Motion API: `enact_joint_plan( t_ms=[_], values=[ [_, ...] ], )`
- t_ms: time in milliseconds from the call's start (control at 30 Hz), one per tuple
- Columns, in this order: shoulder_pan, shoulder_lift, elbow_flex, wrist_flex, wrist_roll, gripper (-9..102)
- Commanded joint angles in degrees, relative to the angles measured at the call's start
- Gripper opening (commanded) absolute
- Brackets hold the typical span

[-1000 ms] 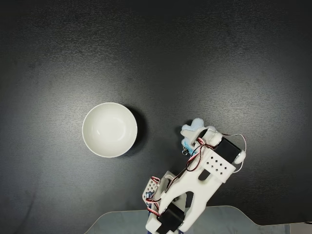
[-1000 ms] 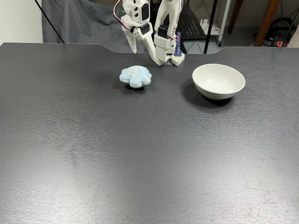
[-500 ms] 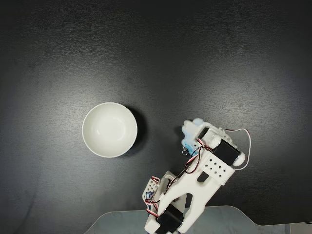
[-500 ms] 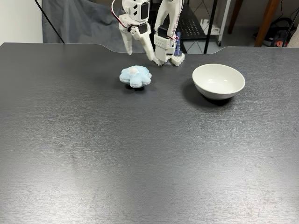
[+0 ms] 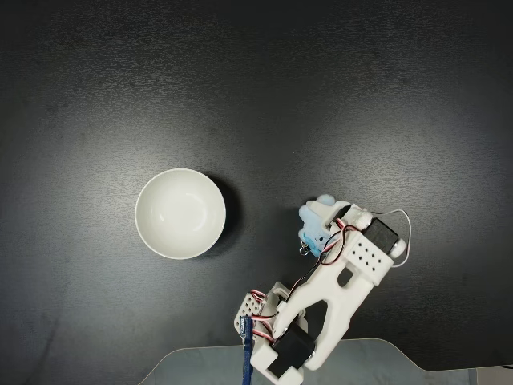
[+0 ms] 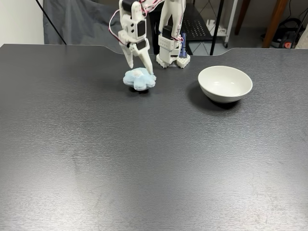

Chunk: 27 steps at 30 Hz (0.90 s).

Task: Grasp a skyblue doll and put it in the white bowl.

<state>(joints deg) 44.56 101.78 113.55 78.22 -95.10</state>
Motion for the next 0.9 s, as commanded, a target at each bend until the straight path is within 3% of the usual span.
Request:
enact_joint_plan(
  t_ms=[0,133,867],
  values=[
    [1.0,-3.3,-0.4,-6.1,0.2,45],
    [1.1,-7.7,-0.4,-9.1,0.2,45],
    [2.6,-12.9,-0.3,-9.1,0.2,45]
  ],
)
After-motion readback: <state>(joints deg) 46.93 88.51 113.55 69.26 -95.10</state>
